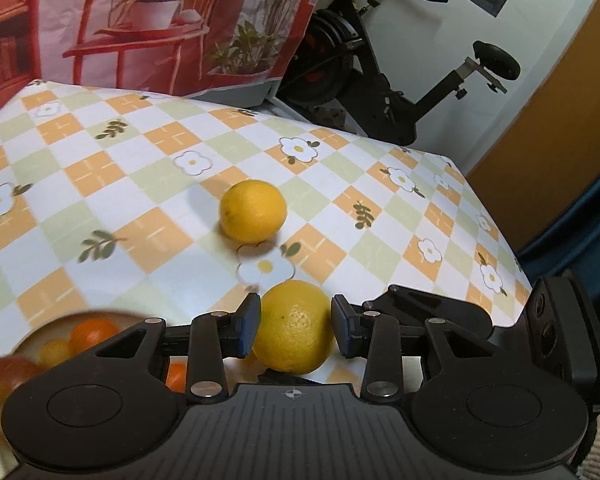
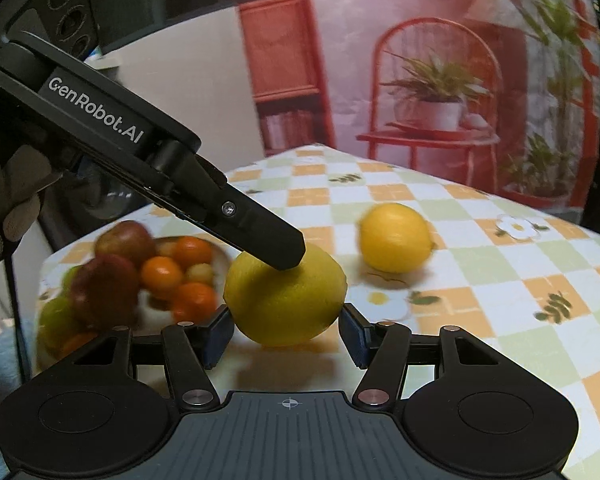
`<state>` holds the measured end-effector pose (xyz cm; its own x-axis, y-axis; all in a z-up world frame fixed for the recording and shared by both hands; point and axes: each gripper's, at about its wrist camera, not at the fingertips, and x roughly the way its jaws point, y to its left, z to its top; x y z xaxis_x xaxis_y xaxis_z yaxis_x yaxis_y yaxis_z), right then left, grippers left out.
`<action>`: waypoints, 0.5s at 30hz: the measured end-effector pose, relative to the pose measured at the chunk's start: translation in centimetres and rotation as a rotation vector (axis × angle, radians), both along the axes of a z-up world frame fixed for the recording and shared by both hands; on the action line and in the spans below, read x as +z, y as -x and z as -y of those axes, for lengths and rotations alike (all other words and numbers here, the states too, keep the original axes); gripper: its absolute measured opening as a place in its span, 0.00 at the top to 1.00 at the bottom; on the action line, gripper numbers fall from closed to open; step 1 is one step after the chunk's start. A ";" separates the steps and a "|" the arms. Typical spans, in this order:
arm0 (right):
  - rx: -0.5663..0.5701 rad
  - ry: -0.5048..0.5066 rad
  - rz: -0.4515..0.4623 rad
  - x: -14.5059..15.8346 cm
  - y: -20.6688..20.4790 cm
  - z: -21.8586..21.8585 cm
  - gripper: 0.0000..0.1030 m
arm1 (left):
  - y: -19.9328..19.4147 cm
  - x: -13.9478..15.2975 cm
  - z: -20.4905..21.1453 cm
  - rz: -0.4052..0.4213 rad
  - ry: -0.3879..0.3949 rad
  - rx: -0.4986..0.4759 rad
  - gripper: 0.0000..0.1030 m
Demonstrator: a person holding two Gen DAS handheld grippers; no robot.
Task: Organize fruits
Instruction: 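Lift and carry the lemon with both tools over the plate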
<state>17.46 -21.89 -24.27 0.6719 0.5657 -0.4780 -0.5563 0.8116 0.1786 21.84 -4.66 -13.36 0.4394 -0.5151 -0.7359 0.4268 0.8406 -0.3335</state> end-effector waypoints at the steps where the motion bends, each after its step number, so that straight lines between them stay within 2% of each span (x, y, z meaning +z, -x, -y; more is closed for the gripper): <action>1: 0.014 0.003 0.005 0.2 0.3 -0.4 0.48 | 0.4 0.2 -0.4 0.000 0.001 0.006 0.61; 15: 0.158 0.066 0.013 1.4 3.6 -5.0 0.48 | 4.5 0.3 -4.7 -0.032 0.018 0.075 0.61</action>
